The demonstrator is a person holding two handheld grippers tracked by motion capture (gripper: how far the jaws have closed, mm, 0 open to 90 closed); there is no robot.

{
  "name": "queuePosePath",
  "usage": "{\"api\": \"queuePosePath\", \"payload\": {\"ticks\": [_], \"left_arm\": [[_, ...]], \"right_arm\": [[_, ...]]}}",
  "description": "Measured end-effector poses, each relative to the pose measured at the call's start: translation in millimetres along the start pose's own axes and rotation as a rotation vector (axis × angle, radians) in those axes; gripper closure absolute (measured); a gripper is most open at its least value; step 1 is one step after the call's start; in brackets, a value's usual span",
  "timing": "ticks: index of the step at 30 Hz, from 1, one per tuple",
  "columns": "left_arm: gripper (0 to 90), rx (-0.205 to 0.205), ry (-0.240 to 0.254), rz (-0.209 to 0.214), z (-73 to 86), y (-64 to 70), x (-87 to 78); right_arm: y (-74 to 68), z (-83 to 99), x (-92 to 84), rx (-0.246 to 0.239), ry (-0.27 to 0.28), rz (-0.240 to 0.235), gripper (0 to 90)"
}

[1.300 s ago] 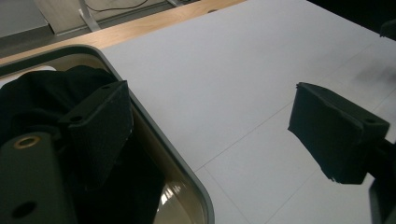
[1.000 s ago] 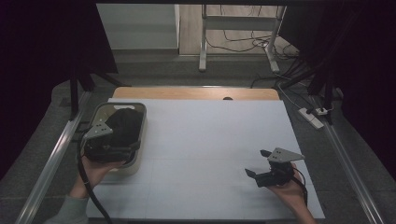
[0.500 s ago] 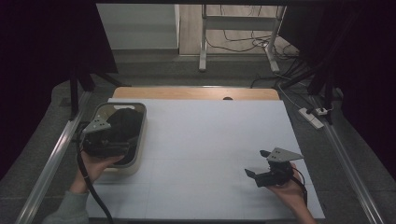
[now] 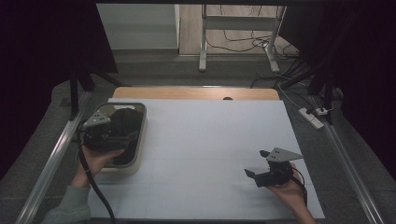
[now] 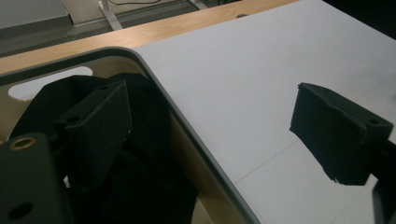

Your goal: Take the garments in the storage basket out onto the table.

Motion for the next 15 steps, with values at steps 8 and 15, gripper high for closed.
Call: {"api": "queuePosePath", "payload": {"ticks": [8, 15], "left_arm": [[12.2, -0.034, 0.004, -0.026, 0.6, -14.2, 1.4], [11.8, -0.040, -0.005, -0.055, -0.5, -27.0, 4.2]], "right_arm": [[-0.2, 0.7, 1.0, 0.001, -0.004, 0.001, 5.9], [-0.2, 1.6, 2.4, 0.002, -0.011, 0.000, 5.9]]}}
Point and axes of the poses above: each handheld gripper's, and its own axes: x roughly forward along the jaws, z roughly out of its underside, y roughly to its right, the point moved 4 cm from there along x, roughly forward along the jaws, and after that the axes turned 12 degrees about y, right-handed, at the moved point
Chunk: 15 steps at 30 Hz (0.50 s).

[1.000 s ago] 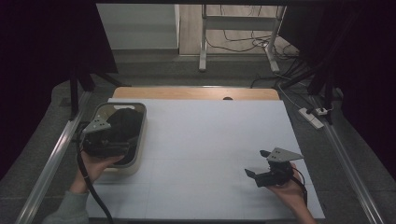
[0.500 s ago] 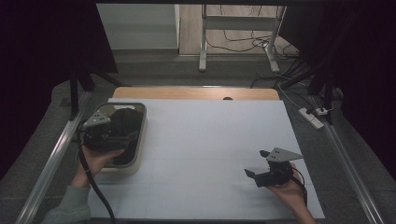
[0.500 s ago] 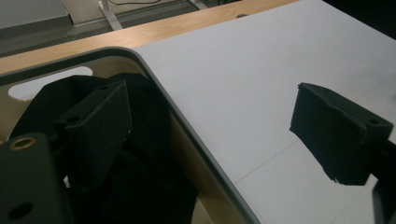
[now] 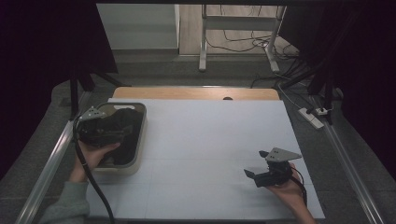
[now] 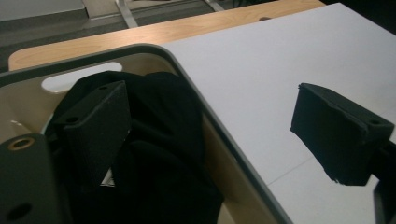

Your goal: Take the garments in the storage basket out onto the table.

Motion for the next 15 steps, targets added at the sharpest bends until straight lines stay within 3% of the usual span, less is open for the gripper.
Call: {"api": "queuePosePath", "payload": {"ticks": [15], "left_arm": [[10.8, -0.033, -0.016, -0.015, -14.0, -24.5, 17.9]], "right_arm": [[-0.8, 1.9, 2.0, -0.004, -0.018, 0.004, 5.9]]}}
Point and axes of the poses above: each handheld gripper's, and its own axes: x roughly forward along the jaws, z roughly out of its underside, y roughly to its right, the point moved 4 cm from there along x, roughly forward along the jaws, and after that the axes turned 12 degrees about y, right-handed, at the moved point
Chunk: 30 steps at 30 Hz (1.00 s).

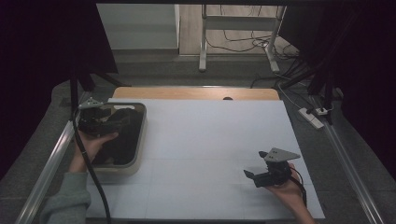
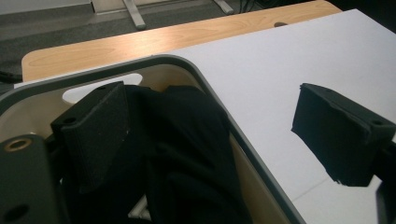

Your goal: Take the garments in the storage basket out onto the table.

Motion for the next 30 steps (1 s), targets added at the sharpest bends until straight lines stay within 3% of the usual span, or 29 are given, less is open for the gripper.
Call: {"api": "queuePosePath", "payload": {"ticks": [10, 16, 21, 26, 30], "left_arm": [[10.1, -0.035, -0.025, -0.005, 7.6, -10.8, 6.8], [8.2, -0.033, -0.048, -0.009, 12.2, -13.3, 9.1], [6.7, -0.042, -0.093, -0.033, 22.2, -20.5, 15.3], [4.2, -0.036, -0.115, 0.001, 26.0, -19.6, 19.0], [2.6, -0.030, -0.149, -0.027, 31.2, -23.5, 23.2]], "right_arm": [[0.1, -0.1, -0.8, -0.002, -0.002, -0.001, 5.9], [0.3, -0.5, -1.8, 0.000, 0.003, -0.004, 5.9], [0.2, 0.6, -0.8, -0.005, -0.007, -0.006, 5.9], [-0.2, 0.7, -0.1, -0.006, -0.005, -0.006, 5.9], [-0.6, 1.2, 0.3, -0.004, -0.009, -0.010, 5.9]]}}
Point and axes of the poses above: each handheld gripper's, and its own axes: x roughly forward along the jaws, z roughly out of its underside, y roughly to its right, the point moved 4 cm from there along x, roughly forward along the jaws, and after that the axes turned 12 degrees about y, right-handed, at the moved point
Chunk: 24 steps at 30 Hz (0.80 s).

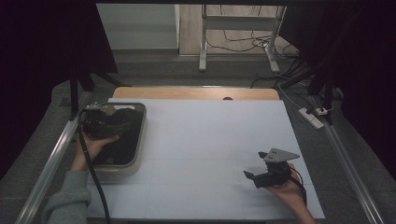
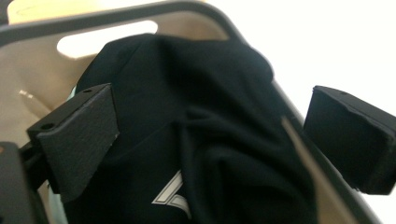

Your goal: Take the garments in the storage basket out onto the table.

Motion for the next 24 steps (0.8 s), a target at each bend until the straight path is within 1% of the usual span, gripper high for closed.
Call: {"api": "queuePosePath", "payload": {"ticks": [2, 5, 7, 8, 11, 13, 14, 16, 17, 20, 23, 24], "left_arm": [[1.7, -0.001, -0.019, -0.020, 2.7, -3.1, 2.4], [1.0, -0.018, -0.017, -0.008, 4.9, -6.2, 4.1], [0.1, -0.017, -0.027, -0.008, 6.0, -6.3, 5.7], [0.0, -0.012, -0.036, -0.007, 6.7, -5.7, 6.8], [0.0, 0.019, -0.063, -0.014, 8.7, -2.8, 9.7], [0.0, 0.033, -0.064, -0.035, 7.5, -2.3, 8.6], [0.0, 0.042, -0.061, -0.052, 6.2, -2.2, 6.6], [0.0, 0.056, -0.053, -0.069, 4.8, -2.9, 2.8], [0.0, 0.054, -0.047, -0.075, 4.2, -4.2, 0.9], [0.0, 0.031, -0.039, -0.074, 4.6, -8.6, -1.2], [0.0, 0.019, -0.038, -0.072, 5.5, -11.7, -2.0], [0.0, 0.012, -0.038, -0.065, 6.3, -12.9, -1.4]], "right_arm": [[-0.1, 0.1, 0.1, -0.002, -0.001, 0.000, 5.9], [0.0, 0.4, 0.5, -0.002, -0.003, -0.003, 5.9], [0.0, 0.6, 0.7, -0.001, -0.008, -0.006, 5.9], [-0.1, 0.7, 1.0, -0.001, -0.006, -0.005, 5.9], [-0.6, 1.0, 1.3, -0.002, -0.012, -0.008, 5.9], [-0.7, 1.1, 1.3, -0.003, -0.013, -0.008, 5.9], [-0.8, 1.1, 1.0, -0.004, -0.015, -0.009, 5.9], [-0.8, 1.1, 1.0, -0.005, -0.015, -0.009, 5.9], [-0.8, 1.2, 1.0, -0.005, -0.016, -0.010, 5.9], [-0.7, 1.6, 1.8, -0.007, -0.017, -0.010, 5.9], [-1.1, 1.7, 1.7, -0.009, -0.022, -0.012, 5.9], [-1.1, 1.7, 1.7, -0.009, -0.022, -0.012, 5.9]]}}
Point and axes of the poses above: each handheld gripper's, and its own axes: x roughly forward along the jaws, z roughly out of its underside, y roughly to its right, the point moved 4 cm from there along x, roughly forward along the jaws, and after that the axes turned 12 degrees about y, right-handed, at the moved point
